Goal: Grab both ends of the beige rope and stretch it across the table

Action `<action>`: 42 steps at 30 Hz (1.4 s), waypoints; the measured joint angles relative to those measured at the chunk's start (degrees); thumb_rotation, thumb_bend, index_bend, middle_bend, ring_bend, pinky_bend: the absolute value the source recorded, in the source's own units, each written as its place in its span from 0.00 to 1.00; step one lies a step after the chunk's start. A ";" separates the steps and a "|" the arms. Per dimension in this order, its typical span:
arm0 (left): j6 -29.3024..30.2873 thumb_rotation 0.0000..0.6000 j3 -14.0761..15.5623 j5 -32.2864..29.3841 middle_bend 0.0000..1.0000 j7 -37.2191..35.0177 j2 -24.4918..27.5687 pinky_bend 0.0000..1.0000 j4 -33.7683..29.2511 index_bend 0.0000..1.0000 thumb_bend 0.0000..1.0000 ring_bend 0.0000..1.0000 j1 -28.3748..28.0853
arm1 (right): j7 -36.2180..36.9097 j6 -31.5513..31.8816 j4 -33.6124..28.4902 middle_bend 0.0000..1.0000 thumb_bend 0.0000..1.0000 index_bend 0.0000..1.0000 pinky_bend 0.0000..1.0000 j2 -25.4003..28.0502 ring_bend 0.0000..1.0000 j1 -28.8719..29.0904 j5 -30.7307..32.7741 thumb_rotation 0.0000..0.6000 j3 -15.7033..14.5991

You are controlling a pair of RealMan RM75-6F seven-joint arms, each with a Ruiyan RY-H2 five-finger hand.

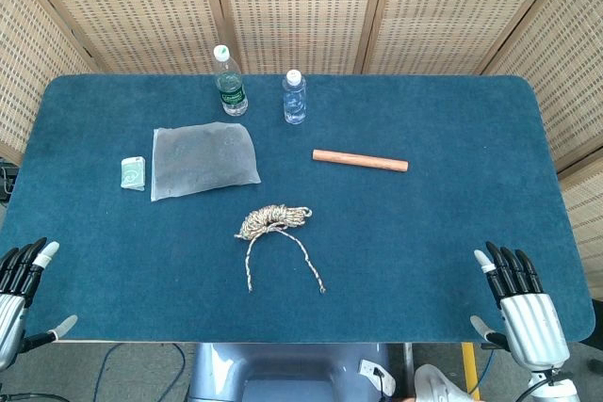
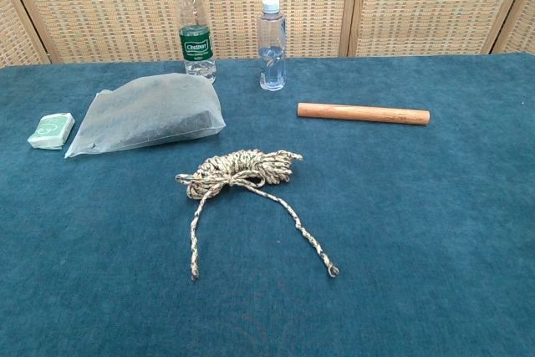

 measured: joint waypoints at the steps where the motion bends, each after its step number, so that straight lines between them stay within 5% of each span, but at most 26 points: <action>1: 0.01 1.00 -0.01 -0.03 0.00 -0.03 0.01 0.00 0.00 0.00 0.06 0.00 0.01 | -0.03 -0.18 -0.01 0.00 0.00 0.02 0.00 -0.02 0.00 0.06 -0.01 1.00 -0.04; 10: -0.69 1.00 -0.27 -0.69 0.00 0.64 -0.19 0.00 -0.44 0.00 0.06 0.00 -0.25 | 1.98 -5.23 -1.01 0.00 0.00 0.05 0.00 -0.06 0.00 2.32 0.35 1.00 -0.73; 17: -1.66 1.00 -0.42 -1.05 0.00 3.45 -1.04 0.00 -0.78 0.00 0.06 0.00 -0.51 | 4.99 -17.49 -2.72 0.00 0.00 0.23 0.00 -0.76 0.00 9.91 2.00 1.00 0.56; 22: -3.23 1.00 -1.19 -3.10 0.00 5.82 -1.87 0.00 -1.40 0.00 0.06 0.00 -1.05 | 5.53 -29.10 -3.75 0.00 0.00 0.32 0.00 -4.07 0.00 18.50 7.79 1.00 4.16; 30: -6.23 1.00 -2.25 -6.35 0.00 8.03 -2.73 0.00 -2.15 0.00 0.06 0.00 -2.31 | -7.52 -36.47 -3.52 0.00 0.00 0.35 0.00 -13.69 0.00 26.25 25.55 1.00 9.45; 42: -7.66 1.00 -2.78 -8.09 0.00 9.38 -3.29 0.00 -2.43 0.00 0.06 0.00 -3.24 | -30.83 -32.05 -2.30 0.00 0.00 0.35 0.00 -29.38 0.00 35.01 49.81 1.00 11.13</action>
